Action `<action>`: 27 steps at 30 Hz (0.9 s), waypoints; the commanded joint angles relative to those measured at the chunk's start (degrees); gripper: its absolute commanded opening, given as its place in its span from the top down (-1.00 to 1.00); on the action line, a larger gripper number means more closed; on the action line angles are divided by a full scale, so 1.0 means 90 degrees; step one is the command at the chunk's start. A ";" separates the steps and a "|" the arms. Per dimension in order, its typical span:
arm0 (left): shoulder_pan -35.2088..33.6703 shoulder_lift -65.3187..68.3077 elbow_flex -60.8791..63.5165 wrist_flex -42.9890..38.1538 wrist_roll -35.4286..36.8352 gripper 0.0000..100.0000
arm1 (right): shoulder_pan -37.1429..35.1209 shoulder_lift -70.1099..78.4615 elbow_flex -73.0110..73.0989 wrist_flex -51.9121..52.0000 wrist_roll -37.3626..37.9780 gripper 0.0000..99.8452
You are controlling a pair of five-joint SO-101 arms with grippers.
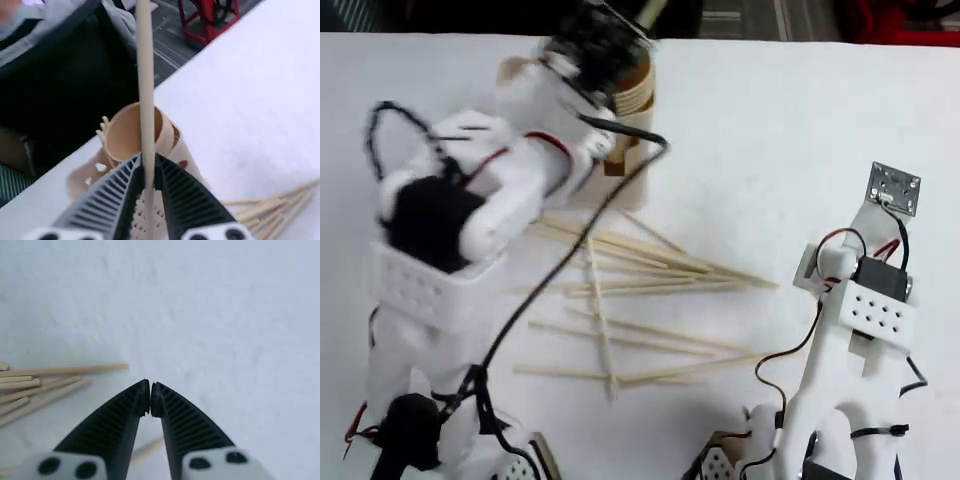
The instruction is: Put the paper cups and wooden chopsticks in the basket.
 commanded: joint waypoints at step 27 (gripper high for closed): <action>-0.1861 0.2369 -0.0342 -0.3136 0.1915 0.94 | 0.0034 -0.0083 -0.0029 -0.0083 -0.0059 0.96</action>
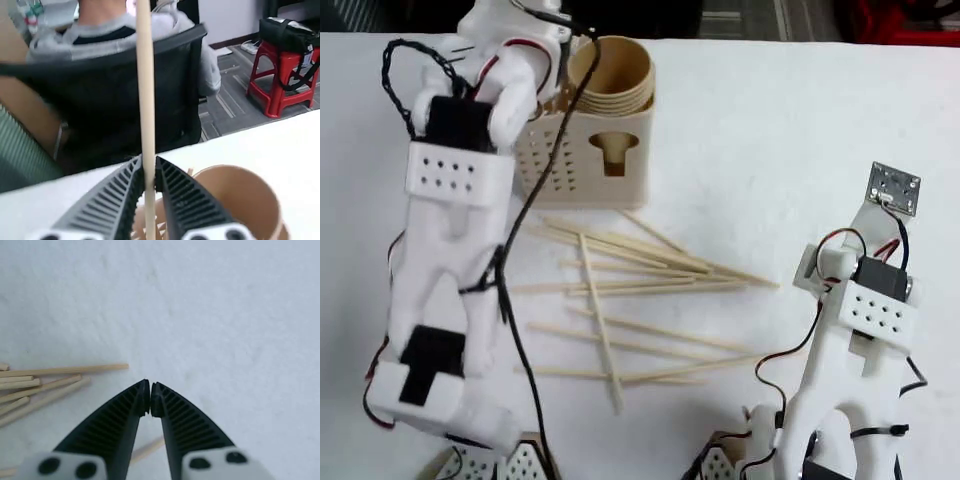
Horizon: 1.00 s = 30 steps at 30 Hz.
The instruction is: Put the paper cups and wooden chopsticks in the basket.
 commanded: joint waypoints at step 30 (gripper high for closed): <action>0.1763 -0.2037 -0.0117 0.4669 -0.2276 0.61 | 0.0034 -0.0132 0.0156 -0.0278 -0.0059 0.96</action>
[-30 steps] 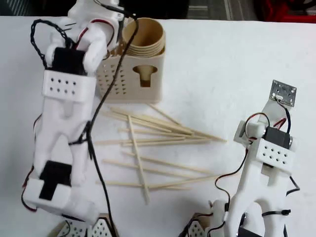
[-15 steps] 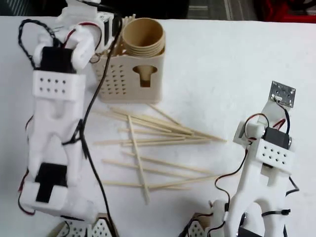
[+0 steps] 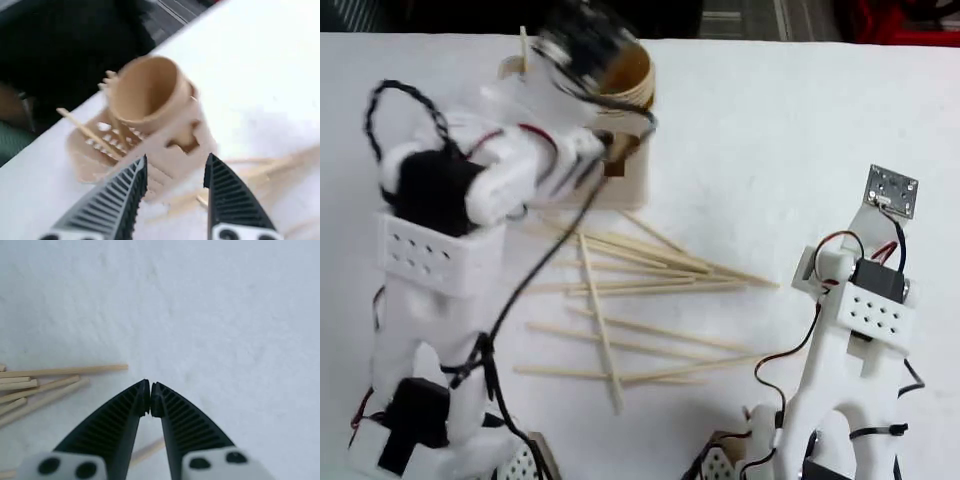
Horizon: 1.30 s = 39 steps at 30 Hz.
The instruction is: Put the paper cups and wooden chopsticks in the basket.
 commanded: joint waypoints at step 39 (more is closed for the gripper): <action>0.1372 0.4020 0.3399 -0.2969 -0.1045 0.58 | 0.0044 -0.0132 -0.0029 -0.0093 -0.0049 0.96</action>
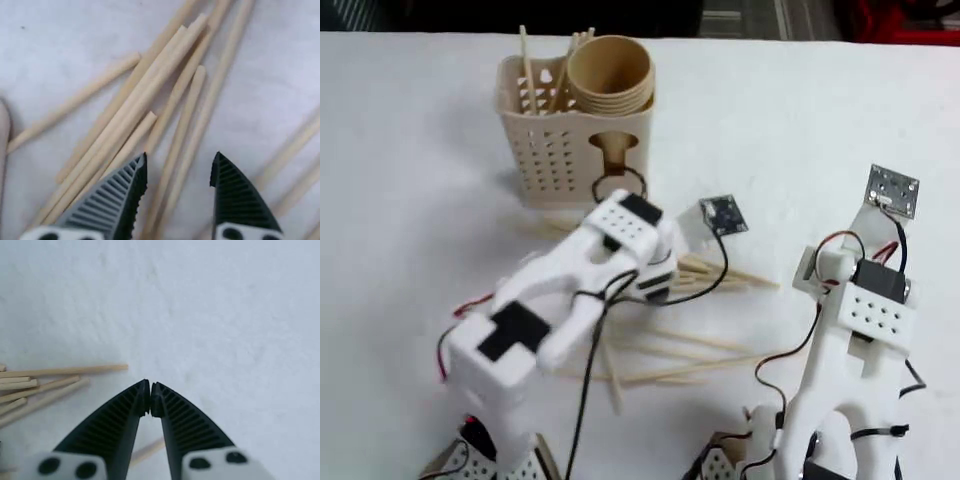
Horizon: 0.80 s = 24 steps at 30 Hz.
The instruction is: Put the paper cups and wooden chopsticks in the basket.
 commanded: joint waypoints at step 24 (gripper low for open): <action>0.0454 0.0112 -0.1221 0.2188 0.0010 0.96 | 0.0210 -0.0132 -0.0029 -0.0093 -0.0049 0.96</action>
